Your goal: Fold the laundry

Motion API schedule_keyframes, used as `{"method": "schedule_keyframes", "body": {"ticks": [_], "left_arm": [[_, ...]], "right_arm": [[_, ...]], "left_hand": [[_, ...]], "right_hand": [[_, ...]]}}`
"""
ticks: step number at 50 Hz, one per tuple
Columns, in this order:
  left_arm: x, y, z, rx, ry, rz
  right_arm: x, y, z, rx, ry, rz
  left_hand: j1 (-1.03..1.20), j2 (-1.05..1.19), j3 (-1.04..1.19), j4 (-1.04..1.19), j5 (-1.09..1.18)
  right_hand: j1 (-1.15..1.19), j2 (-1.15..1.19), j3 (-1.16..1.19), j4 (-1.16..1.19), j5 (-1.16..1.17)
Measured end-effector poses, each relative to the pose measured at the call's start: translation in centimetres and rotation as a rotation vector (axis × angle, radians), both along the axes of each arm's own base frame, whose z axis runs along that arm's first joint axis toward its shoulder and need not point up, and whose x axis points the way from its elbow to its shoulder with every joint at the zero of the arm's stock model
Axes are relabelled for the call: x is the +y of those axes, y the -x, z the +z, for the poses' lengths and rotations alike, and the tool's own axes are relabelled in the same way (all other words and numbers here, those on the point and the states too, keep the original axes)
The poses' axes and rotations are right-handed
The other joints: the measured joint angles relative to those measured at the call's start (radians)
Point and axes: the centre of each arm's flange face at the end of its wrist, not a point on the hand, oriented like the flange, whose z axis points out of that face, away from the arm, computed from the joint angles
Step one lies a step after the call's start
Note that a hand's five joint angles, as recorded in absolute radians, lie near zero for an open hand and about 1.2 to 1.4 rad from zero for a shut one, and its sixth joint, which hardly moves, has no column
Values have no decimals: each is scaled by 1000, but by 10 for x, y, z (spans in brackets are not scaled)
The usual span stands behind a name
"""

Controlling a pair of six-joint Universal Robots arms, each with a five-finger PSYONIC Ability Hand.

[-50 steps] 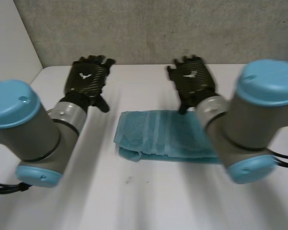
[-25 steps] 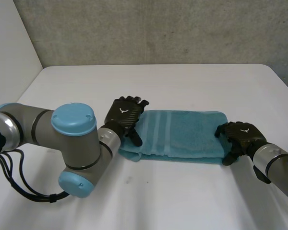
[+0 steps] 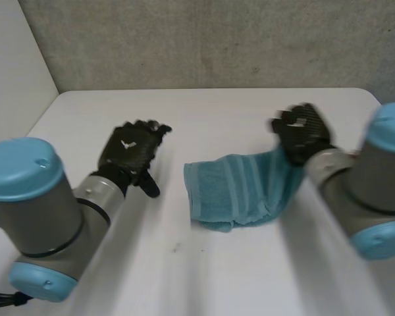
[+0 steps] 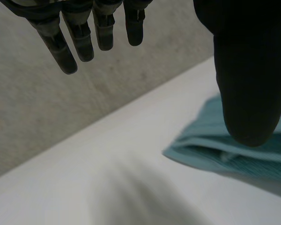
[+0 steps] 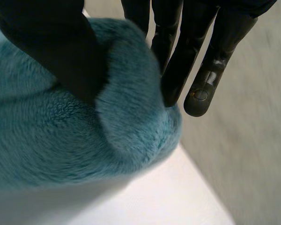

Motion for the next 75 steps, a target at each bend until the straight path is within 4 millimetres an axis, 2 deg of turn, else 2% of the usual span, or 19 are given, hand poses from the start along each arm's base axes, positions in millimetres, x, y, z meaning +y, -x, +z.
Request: {"method": "schedule_keyframes", "body": {"ticks": [4,7,12,16,17,20,21,23,24,25,31,37,42,43,52,58,64,70,75], "left_arm": [[-2,-9,16,22,38,24],[-5,-15,25,36,60,45],[-10,-20,30,43,74,63],[-14,-18,32,48,82,62],[-15,-17,32,49,85,62],[-16,-15,33,51,87,59],[-20,-6,33,57,94,42],[-20,-6,33,57,94,42],[-21,8,35,74,100,11],[-21,13,36,81,101,0],[-15,55,37,159,60,-93],[-8,81,26,188,-14,-147],[-3,96,-5,154,-120,-165],[-3,97,-15,137,-145,-157],[-3,80,-55,31,-224,-33],[2,66,-59,-19,-233,-1],[9,59,-57,-65,-223,-9],[14,57,-38,-53,-194,-19],[17,52,13,25,-105,-20]], "right_arm": [[34,-49,0,16,23,138],[64,-79,-19,58,-5,251],[104,-101,-58,158,-63,387],[111,-102,-63,174,-68,400],[110,-101,-61,169,-63,394],[109,-100,-58,161,-59,385],[97,-90,-38,103,-33,329],[97,-90,-38,103,-33,329],[87,-80,-21,44,-17,280],[73,-62,11,-89,-6,209],[45,-19,54,-388,-89,97],[25,6,54,-510,-241,58],[7,10,27,-529,-397,43],[0,9,11,-518,-453,32],[-20,-1,-58,-425,-666,-29],[-25,-2,-76,-394,-719,-52],[-27,-2,-69,-401,-700,-46],[-27,-2,-37,-435,-623,-22],[-22,5,30,-504,-453,-9]], "left_hand": [[0,0,0,0,0],[0,0,0,0,0],[0,0,0,0,0],[0,0,0,0,0],[0,0,0,0,0],[0,0,0,0,0],[0,0,0,0,0],[0,0,0,0,0],[0,0,0,0,0],[0,0,0,0,0],[0,0,0,0,0],[0,0,0,0,0],[1,0,0,0,0],[1,0,0,0,0],[1,0,0,1,-1],[0,0,0,0,0],[0,0,0,0,0],[0,0,0,0,0],[0,0,0,0,0]], "right_hand": [[5,4,3,0,0],[6,4,3,0,0],[6,-13,-36,-37,-5],[-67,-104,-147,-147,-85],[-409,-564,-550,-577,-481],[-409,-564,-550,-577,-481],[-409,-564,-550,-577,-481],[-409,-564,-550,-577,-481],[-409,-564,-550,-577,-481],[-690,-928,-976,-959,-894],[-690,-928,-976,-959,-894],[-690,-928,-976,-959,-894],[-690,-928,-976,-959,-894],[-690,-928,-976,-959,-894],[-690,-928,-976,-959,-894],[-709,-928,-976,-959,-894],[-709,-928,-976,-959,-902],[-709,-928,-976,-959,-903],[-709,-928,-976,-959,-903]]}}
